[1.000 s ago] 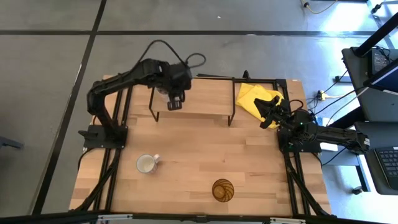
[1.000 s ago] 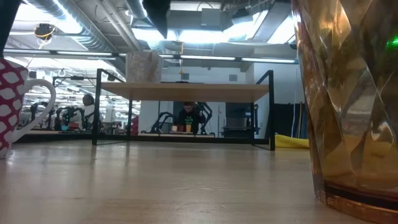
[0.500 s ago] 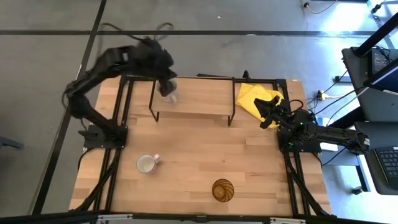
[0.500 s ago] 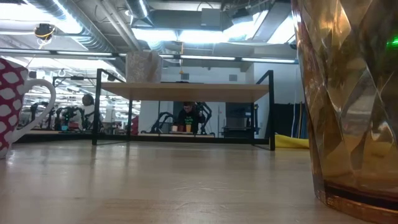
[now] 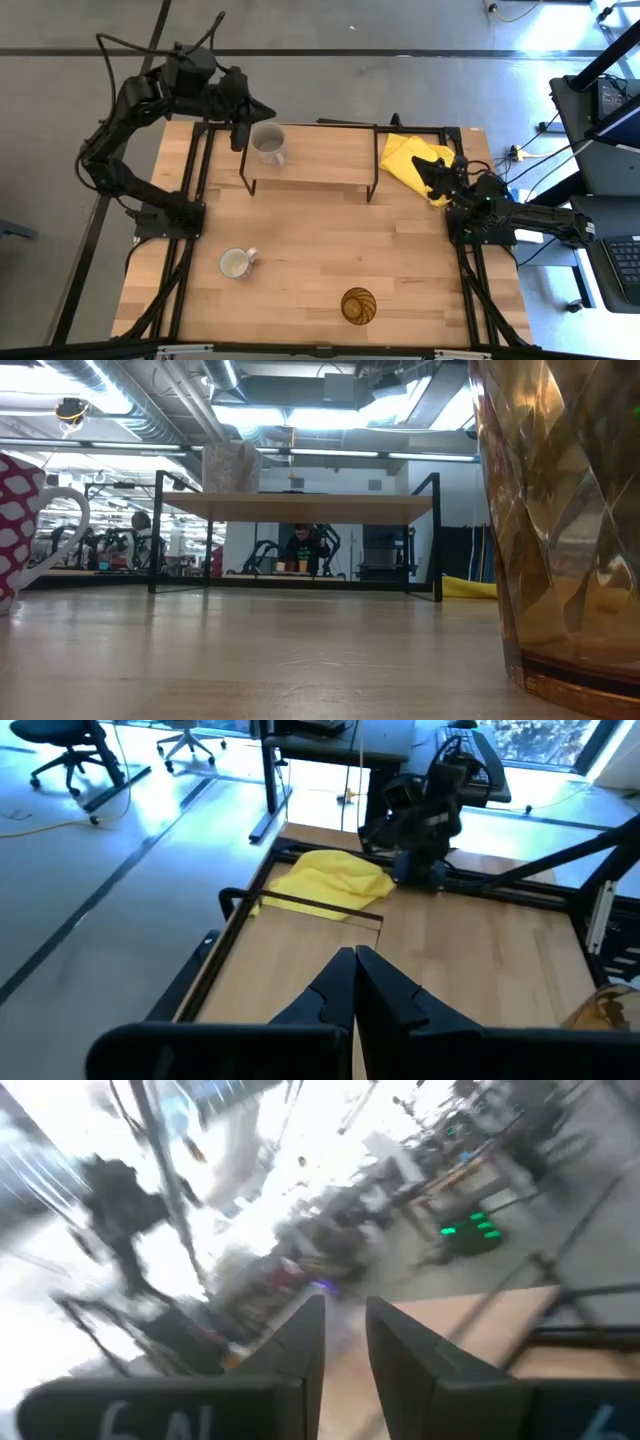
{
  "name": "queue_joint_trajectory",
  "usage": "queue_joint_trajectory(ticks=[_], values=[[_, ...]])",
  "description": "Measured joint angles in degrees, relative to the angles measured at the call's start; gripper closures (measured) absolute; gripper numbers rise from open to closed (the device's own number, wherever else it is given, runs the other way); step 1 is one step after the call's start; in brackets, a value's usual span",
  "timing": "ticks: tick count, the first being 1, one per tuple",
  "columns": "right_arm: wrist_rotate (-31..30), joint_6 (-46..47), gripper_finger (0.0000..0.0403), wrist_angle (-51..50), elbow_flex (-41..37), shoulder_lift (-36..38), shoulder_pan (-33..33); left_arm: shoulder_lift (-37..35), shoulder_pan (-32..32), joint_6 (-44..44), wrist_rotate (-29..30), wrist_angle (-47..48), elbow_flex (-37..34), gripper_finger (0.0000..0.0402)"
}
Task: Stack small to large cups/mugs on shelf
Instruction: Put the gray mug on the shelf
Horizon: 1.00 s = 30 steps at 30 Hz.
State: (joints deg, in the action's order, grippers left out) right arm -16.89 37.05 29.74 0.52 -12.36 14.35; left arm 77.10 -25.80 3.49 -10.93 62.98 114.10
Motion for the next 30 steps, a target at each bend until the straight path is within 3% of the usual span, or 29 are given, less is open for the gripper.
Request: queue_joint_trajectory(ticks=[2, 6, 8, 11, 14, 20, 25, 30], values=[[2.7, 1.5, 0.0324, 4.1, 0.0, -0.4, 0.0, 0.0, -0.6, 0.0, -0.1, 0.0, 0.0, 0.0400], [18.3, -5.8, 0.0324, 19.9, 0.9, -1.7, 0.0, 0.7, -3.4, -0.2, -3.2, -0.5, 0.0, 0.0398], [20.3, -7.8, 0.0324, 21.4, 4.0, -2.9, 0.1, 1.1, -6.2, -0.5, -3.5, -1.0, -1.0, 0.0400], [20.5, -10.1, 0.0324, 9.8, 12.1, -7.4, 0.2, 1.0, -11.6, -2.1, -3.3, -1.1, -4.8, 0.0399], [23.5, -10.7, 0.0324, -3.6, 22.4, -17.3, 0.2, 1.0, -16.7, -3.4, -3.5, -0.9, -9.4, 0.0399], [35.2, -16.9, 0.0324, -10.7, 43.0, -38.6, 2.3, -0.9, -22.8, -4.9, -5.1, -6.2, -14.7, 0.0399], [46.7, -16.4, 0.0324, -22.7, 57.2, -51.7, 5.7, -2.2, -28.5, -4.9, -13.6, -10.0, -18.8, 0.0400], [54.6, -14.3, 0.0324, -22.7, 67.0, -60.6, 5.9, -3.5, -34.1, -4.5, -26.2, -12.0, -24.7, 0.0401]])
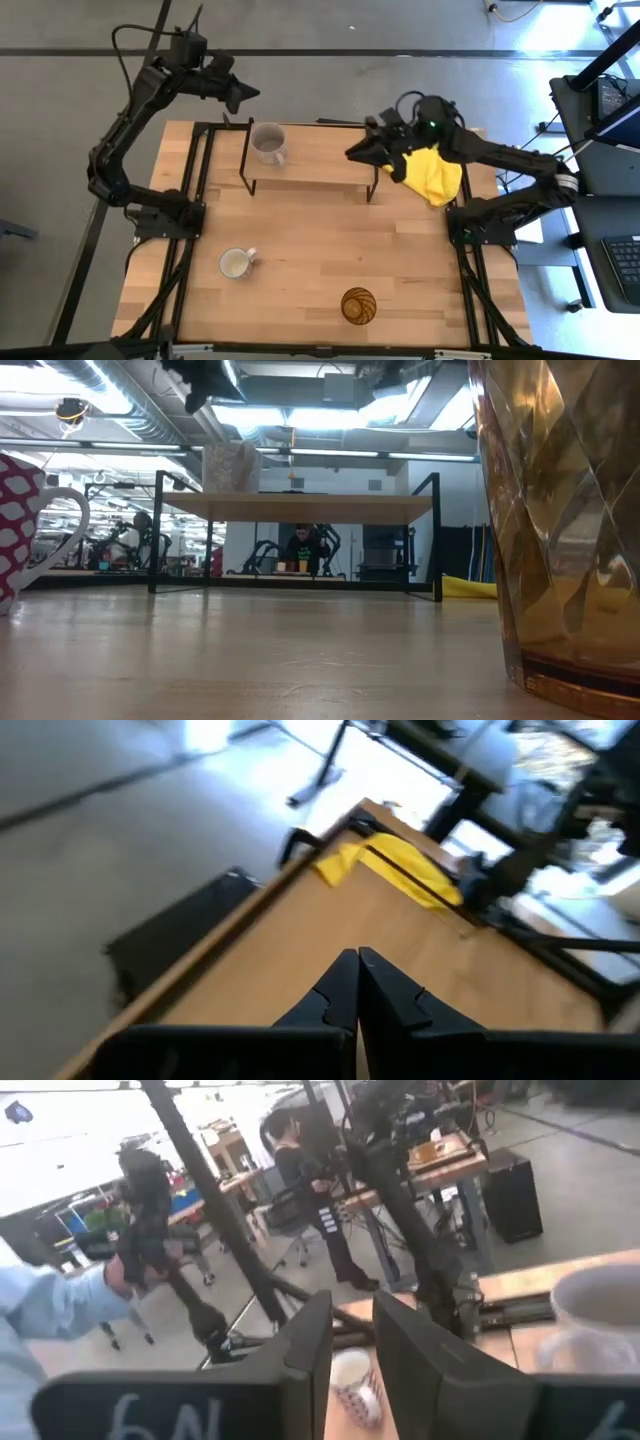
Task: Stack small to large cups/mugs on shelf
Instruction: Put the gray mug on the shelf
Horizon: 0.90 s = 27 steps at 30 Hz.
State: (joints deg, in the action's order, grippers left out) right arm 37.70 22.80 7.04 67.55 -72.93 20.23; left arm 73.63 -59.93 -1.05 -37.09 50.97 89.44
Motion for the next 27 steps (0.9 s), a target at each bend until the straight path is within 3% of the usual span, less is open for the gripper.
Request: queue_joint_trajectory(ticks=[4, 11, 13, 16, 22, 27], values=[[-0.1, 2.4, 0.0324, -0.1, 6.2, -4.6, 0.0, -1.3, -2.6, 3.3, -3.5, -1.3, -4.3, 0.0401], [-0.3, 8.0, 0.0324, 0.2, 14.4, -9.9, -0.1, -5.0, -6.8, 7.3, 2.9, 0.6, -9.0, 0.0401], [-3.4, 7.7, 0.0324, 0.9, 15.8, -11.0, -0.1, -6.3, -7.8, 6.1, 3.0, 0.4, -10.7, 0.0401], [-8.0, 9.5, 0.0324, 1.6, 16.6, -11.9, -0.1, -7.8, -10.4, 3.9, -0.4, 0.2, -14.8, 0.0401], [-8.1, 8.4, 0.0324, 1.3, 16.7, -11.9, -0.1, -12.6, -13.2, -1.2, -7.6, -5.1, -27.1, 0.0401], [-7.6, 8.4, 0.0324, -0.4, 16.7, -11.9, -0.5, -16.2, -12.4, -10.4, -10.5, -19.3, -35.9, 0.0401]])
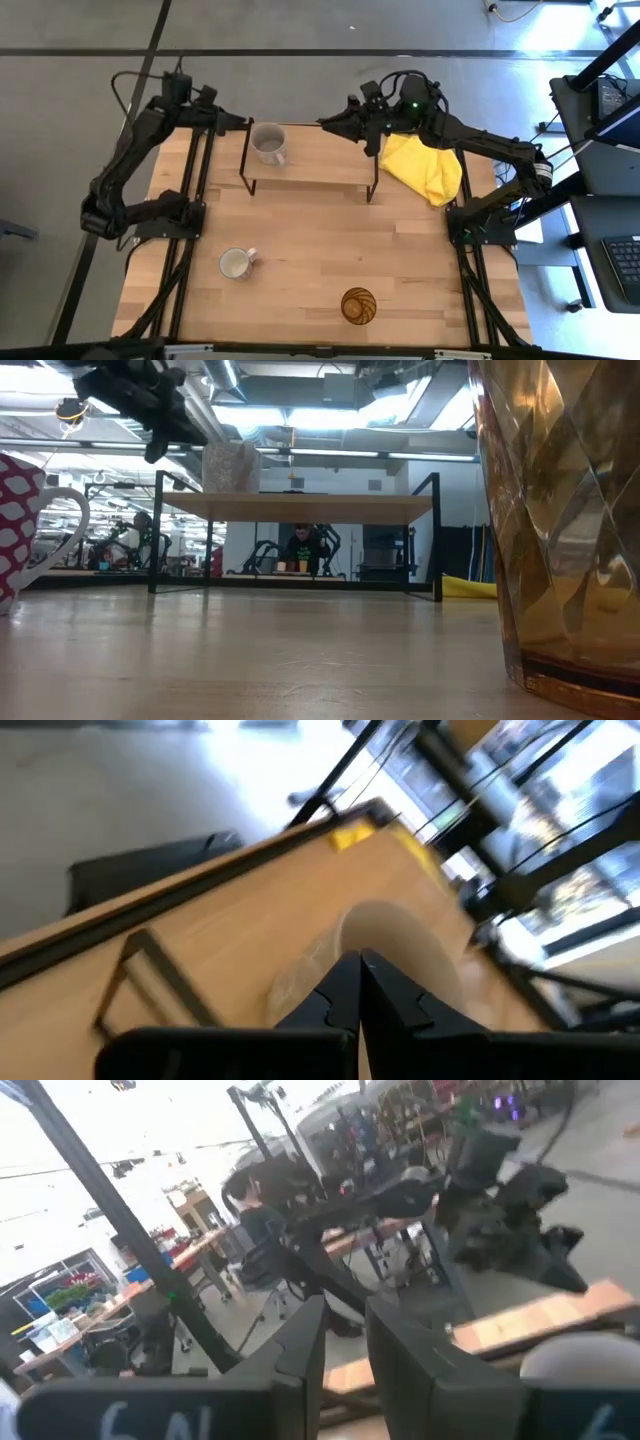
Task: Stack small to large cups/mugs on shelf
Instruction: Put the gray mug on the shelf
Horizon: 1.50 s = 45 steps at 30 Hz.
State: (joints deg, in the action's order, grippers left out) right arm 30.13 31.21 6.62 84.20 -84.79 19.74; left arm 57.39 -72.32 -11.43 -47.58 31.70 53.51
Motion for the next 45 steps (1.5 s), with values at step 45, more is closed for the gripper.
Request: queue_joint_trajectory(ticks=[45], values=[[-4.6, 6.0, 0.0402, -13.4, 6.8, -23.2, -1.4, 0.3, 6.2, -13.6, 4.5, -6.9, -8.3, 0.0401]])
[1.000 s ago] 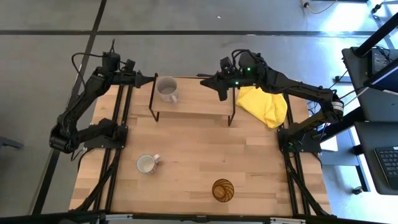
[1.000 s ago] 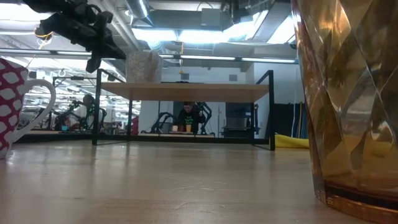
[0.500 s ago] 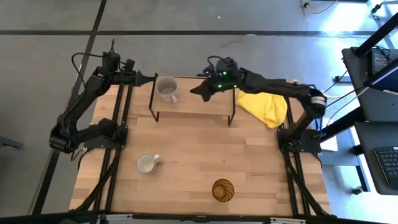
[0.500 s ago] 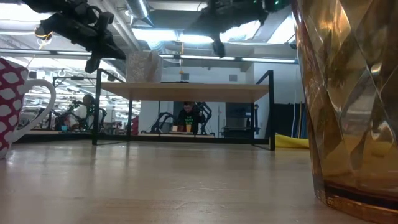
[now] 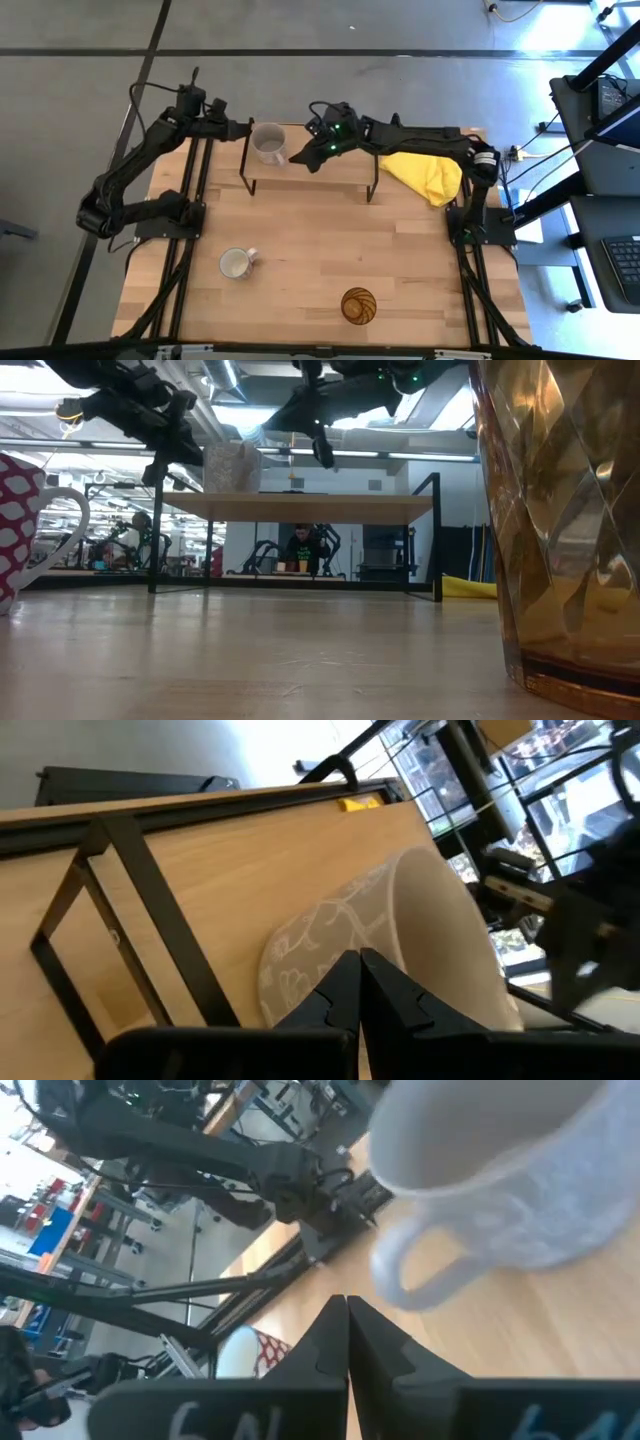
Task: Stack small to large cups/mugs on shelf
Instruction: Put the gray mug on the shelf
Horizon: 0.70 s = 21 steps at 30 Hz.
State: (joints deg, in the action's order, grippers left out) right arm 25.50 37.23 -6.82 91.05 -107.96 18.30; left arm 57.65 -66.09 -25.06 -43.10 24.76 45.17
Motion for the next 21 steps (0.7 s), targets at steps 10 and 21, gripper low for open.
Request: queue_joint_trajectory(ticks=[10, 21], values=[[-5.2, -3.8, 0.0403, -3.4, 0.8, -0.9, 0.0, 0.6, 2.1, 0.7, 0.8, -1.2, 0.0, 0.0401], [-5.0, -4.4, 0.0403, -4.1, 0.8, -1.0, -0.4, 0.6, 2.1, 1.6, 1.8, -1.4, 0.0, 0.0401]])
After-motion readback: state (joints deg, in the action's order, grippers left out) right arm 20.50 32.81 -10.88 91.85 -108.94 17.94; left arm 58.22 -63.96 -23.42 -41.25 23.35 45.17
